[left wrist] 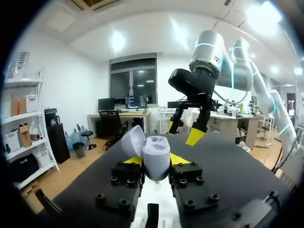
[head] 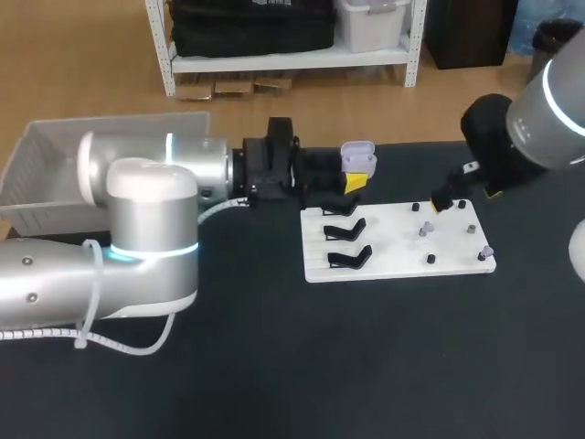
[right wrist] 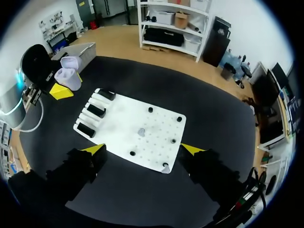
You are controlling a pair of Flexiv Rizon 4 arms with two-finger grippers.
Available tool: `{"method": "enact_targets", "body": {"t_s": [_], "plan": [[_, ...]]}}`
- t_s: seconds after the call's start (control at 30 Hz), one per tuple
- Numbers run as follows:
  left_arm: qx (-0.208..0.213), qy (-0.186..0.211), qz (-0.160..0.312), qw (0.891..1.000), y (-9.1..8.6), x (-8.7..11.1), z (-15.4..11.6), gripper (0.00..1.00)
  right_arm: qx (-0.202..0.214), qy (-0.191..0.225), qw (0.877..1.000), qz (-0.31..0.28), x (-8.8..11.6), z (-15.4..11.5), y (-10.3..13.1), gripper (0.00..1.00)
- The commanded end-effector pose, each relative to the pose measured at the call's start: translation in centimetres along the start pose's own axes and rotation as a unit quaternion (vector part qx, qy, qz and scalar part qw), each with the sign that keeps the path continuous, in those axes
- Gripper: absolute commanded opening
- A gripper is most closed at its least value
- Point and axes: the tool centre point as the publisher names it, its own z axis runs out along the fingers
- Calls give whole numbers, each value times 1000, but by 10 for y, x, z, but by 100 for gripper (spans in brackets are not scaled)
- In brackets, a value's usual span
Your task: Pick up each earbud case from the left stands, insert the matching earbuds, close the lid, and place the case in the box.
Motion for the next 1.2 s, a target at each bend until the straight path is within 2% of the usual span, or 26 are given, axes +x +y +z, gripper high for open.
{"method": "enact_targets", "body": {"t_s": [0.03,0.1,0.3,0.83,0.93,1.07,1.13,1.2], "plan": [[-7,-13,-3,1000,0,2,4,0,90,11,996,9,14,3,-8,100],[-6,-17,-4,1000,1,1,5,0,111,20,994,11,23,5,-16,100],[1,-20,-1,1000,3,-3,11,0,130,46,990,17,48,11,-27,100],[10,-18,-8,1000,6,-1,19,0,150,95,984,7,82,24,-39,100],[10,-18,-8,1000,6,-1,19,0,151,100,983,5,87,30,-39,95],[10,-18,-8,1000,6,-1,19,0,154,103,983,-2,87,40,-38,93],[10,-18,-8,1000,6,-1,19,0,157,104,982,-10,86,45,-39,82],[10,-18,-8,1000,6,-1,19,0,152,106,983,-14,84,49,-38,79]]}}
